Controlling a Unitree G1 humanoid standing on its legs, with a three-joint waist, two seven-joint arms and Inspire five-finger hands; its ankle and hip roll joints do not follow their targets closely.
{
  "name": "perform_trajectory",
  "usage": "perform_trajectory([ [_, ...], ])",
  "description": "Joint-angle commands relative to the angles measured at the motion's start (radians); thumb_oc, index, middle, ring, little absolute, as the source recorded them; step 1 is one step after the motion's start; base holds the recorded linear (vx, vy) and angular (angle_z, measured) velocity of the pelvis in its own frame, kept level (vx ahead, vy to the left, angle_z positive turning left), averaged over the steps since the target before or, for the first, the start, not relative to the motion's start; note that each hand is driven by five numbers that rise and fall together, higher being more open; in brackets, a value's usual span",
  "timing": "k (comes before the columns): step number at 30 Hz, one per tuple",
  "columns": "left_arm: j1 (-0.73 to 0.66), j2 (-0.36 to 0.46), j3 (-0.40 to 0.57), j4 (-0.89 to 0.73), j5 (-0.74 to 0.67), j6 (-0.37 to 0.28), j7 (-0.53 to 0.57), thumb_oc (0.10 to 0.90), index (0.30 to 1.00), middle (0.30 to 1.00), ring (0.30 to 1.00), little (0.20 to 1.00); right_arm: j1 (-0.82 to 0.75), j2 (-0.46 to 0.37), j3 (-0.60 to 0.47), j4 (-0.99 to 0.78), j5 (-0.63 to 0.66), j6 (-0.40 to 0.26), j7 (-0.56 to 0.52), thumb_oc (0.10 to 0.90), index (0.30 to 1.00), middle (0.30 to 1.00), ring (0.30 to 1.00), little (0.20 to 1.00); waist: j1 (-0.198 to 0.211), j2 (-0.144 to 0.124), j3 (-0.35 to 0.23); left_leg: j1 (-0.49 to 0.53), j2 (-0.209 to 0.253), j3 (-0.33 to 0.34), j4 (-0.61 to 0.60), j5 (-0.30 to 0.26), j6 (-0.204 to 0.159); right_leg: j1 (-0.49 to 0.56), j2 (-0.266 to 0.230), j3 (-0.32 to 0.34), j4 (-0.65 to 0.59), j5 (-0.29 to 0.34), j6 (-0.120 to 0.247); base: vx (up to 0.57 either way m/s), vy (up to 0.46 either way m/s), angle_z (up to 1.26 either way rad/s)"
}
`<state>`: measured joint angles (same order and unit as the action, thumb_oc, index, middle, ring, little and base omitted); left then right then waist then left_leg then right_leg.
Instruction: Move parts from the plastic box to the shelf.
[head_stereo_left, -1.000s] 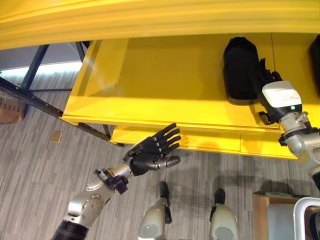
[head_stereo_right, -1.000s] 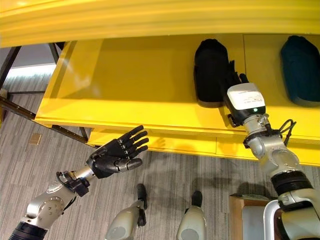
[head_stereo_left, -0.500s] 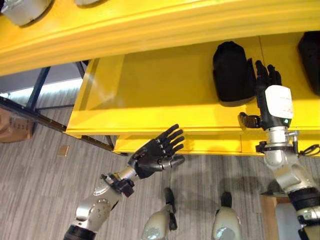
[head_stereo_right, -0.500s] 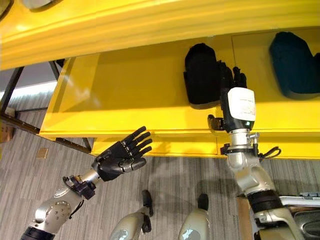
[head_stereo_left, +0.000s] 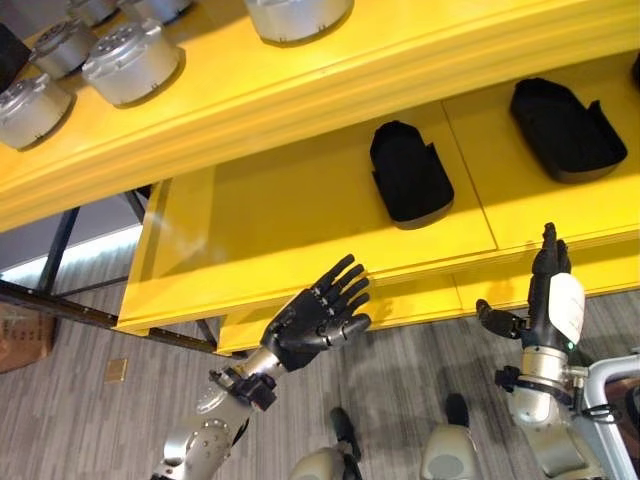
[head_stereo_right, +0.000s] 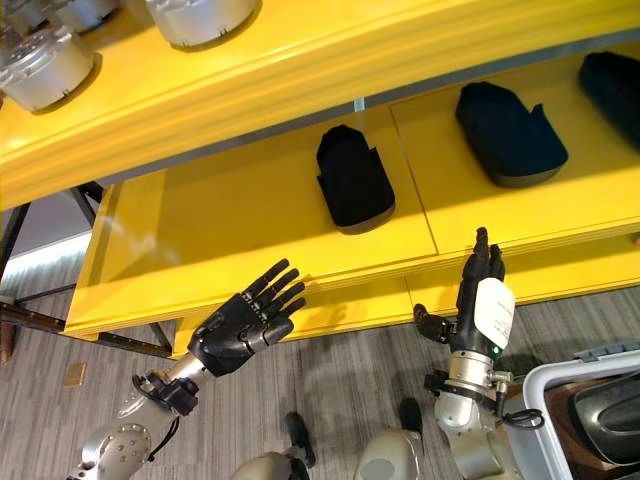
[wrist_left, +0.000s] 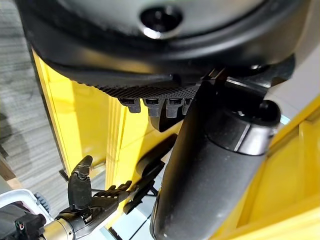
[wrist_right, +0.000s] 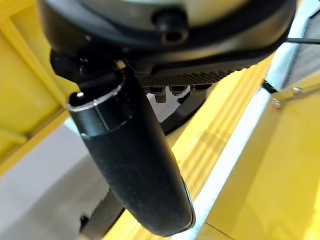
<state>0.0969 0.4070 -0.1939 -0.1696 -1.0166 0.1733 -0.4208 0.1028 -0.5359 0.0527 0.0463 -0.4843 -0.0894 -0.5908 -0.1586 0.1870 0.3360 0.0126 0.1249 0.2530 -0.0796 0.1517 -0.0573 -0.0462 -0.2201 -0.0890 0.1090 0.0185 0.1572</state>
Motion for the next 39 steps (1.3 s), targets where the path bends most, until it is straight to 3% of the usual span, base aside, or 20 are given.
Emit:
perform_trajectory([
  [1,-0.050,0.014,0.057,-0.073,-0.053,-0.107,-0.046,0.900,1.000,1.000,1.000,1.000,-0.124,-0.060,0.002,-0.051,-0.100,-0.088,0.040,0.900,1.000,1.000,1.000,1.000,0.016,-0.071,-0.064,0.044,0.015,-0.026,0.043,-0.131,-0.020,0.020,0.072,0.021,-0.016,-0.070,-0.069,-0.03,-0.075,0.00],
  [3,-0.053,0.034,0.059,-0.076,-0.035,-0.097,-0.107,0.900,1.000,1.000,1.000,1.000,-0.113,-0.100,0.004,-0.059,-0.127,-0.087,0.088,0.900,1.000,1.000,1.000,1.000,0.022,-0.103,-0.076,0.046,0.022,-0.022,0.039,-0.136,-0.021,0.029,0.075,0.015,-0.040,-0.057,-0.064,-0.03,-0.109,-0.06],
  [6,-0.061,0.056,0.058,-0.083,-0.045,-0.103,-0.077,0.900,1.000,1.000,1.000,1.000,-0.103,-0.146,0.009,-0.059,-0.149,-0.072,0.128,0.900,1.000,1.000,1.000,1.000,0.026,-0.132,-0.089,0.050,0.030,-0.019,0.037,-0.140,-0.022,0.038,0.083,0.014,-0.052,-0.053,-0.060,-0.01,-0.095,-0.07],
  [15,-0.077,0.055,0.093,-0.076,-0.101,-0.130,-0.051,0.900,1.000,1.000,1.000,1.000,-0.115,-0.246,0.039,-0.028,-0.209,-0.066,0.269,0.900,1.000,1.000,1.000,1.000,0.051,-0.180,-0.102,0.058,0.047,-0.016,0.029,-0.139,-0.023,0.058,0.099,0.004,-0.094,-0.037,-0.057,-0.01,-0.089,0.00],
  [18,-0.085,0.051,0.110,-0.071,-0.086,-0.141,-0.038,0.900,1.000,1.000,1.000,1.000,-0.138,-0.273,0.066,-0.003,-0.196,-0.029,0.339,0.900,1.000,1.000,1.000,1.000,0.064,-0.194,-0.102,0.061,0.055,-0.016,0.024,-0.134,-0.026,0.065,0.101,-0.004,-0.105,-0.034,-0.057,-0.02,-0.070,0.06],
  [24,-0.086,0.045,0.124,-0.072,-0.070,-0.150,-0.017,0.900,1.000,1.000,1.000,1.000,-0.151,-0.273,0.088,0.031,-0.184,-0.034,0.384,0.900,1.000,1.000,1.000,1.000,0.077,-0.204,-0.105,0.068,0.059,-0.017,0.017,-0.130,-0.028,0.077,0.103,-0.015,-0.116,-0.029,-0.056,0.01,-0.036,0.04],
  [31,-0.082,0.034,0.145,-0.071,-0.053,-0.148,-0.005,0.900,1.000,1.000,1.000,1.000,-0.147,-0.258,0.112,0.024,-0.145,-0.112,0.470,0.900,1.000,1.000,1.000,1.000,0.088,-0.214,-0.112,0.074,0.053,-0.018,0.020,-0.136,-0.026,0.090,0.100,-0.031,-0.126,-0.026,-0.054,0.00,-0.027,0.01],
  [32,-0.080,0.033,0.151,-0.072,-0.045,-0.153,0.003,0.900,1.000,1.000,1.000,1.000,-0.148,-0.253,0.134,0.003,-0.106,-0.161,0.533,0.900,1.000,1.000,1.000,1.000,0.093,-0.217,-0.112,0.074,0.048,-0.021,0.027,-0.142,-0.023,0.094,0.102,-0.035,-0.125,-0.028,-0.054,-0.02,-0.100,0.06],
  [36,-0.077,0.028,0.154,-0.076,-0.040,-0.166,0.026,0.900,1.000,1.000,1.000,1.000,-0.163,-0.248,0.190,-0.078,-0.028,-0.233,0.673,0.900,1.000,1.000,1.000,1.000,0.102,-0.214,-0.113,0.080,0.052,-0.027,0.026,-0.137,-0.025,0.099,0.112,-0.044,-0.126,-0.034,-0.063,-0.04,-0.114,0.01],
  [39,-0.075,0.024,0.154,-0.079,-0.036,-0.169,0.031,0.900,1.000,1.000,1.000,1.000,-0.166,-0.244,0.203,-0.104,-0.002,-0.226,0.693,0.900,1.000,1.000,1.000,1.000,0.103,-0.212,-0.112,0.083,0.057,-0.029,0.021,-0.131,-0.029,0.101,0.119,-0.047,-0.125,-0.037,-0.068,-0.04,-0.083,-0.01],
])
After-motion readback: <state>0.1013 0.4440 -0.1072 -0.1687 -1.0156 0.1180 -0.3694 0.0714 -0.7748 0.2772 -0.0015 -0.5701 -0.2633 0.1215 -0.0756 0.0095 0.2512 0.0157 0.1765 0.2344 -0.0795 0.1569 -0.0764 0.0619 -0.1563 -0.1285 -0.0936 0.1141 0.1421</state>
